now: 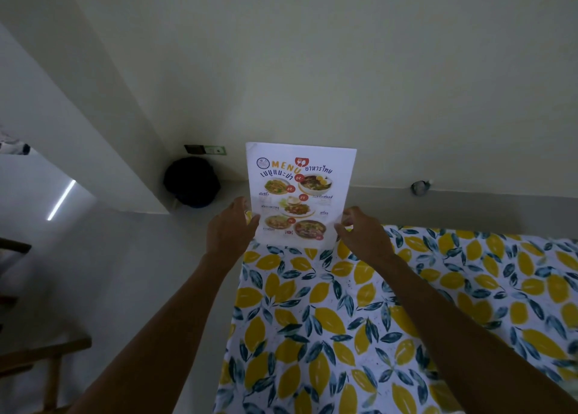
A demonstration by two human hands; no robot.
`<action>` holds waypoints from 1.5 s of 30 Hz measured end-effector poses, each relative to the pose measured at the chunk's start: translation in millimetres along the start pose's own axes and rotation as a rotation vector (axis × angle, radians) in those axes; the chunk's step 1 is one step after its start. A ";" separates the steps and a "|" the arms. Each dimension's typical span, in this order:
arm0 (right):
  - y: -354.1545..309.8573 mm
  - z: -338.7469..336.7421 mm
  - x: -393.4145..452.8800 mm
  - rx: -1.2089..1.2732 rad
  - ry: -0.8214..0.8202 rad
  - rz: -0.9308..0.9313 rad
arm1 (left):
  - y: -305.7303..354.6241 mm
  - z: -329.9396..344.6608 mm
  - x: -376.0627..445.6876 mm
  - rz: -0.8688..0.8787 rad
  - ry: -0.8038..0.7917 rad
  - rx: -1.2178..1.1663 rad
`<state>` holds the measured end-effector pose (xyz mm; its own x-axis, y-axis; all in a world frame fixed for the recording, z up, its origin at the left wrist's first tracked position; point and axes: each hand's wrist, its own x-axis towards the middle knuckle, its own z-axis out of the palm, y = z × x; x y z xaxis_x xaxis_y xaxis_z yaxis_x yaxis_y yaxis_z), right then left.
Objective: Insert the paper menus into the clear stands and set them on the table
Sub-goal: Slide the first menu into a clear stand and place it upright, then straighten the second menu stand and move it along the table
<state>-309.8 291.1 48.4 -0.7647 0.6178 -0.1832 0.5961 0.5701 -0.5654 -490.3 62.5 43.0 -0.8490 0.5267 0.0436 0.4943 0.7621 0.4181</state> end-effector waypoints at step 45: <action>175.2 -228.0 -512.1 -0.477 0.262 -0.161 | 333.4 -58.4 -465.2 0.413 0.064 0.265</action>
<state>242.1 198.1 226.6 -0.8051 0.5818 0.1153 0.5680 0.8123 -0.1328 58.5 49.7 215.2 -0.5779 0.7869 0.2163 0.8153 0.5686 0.1095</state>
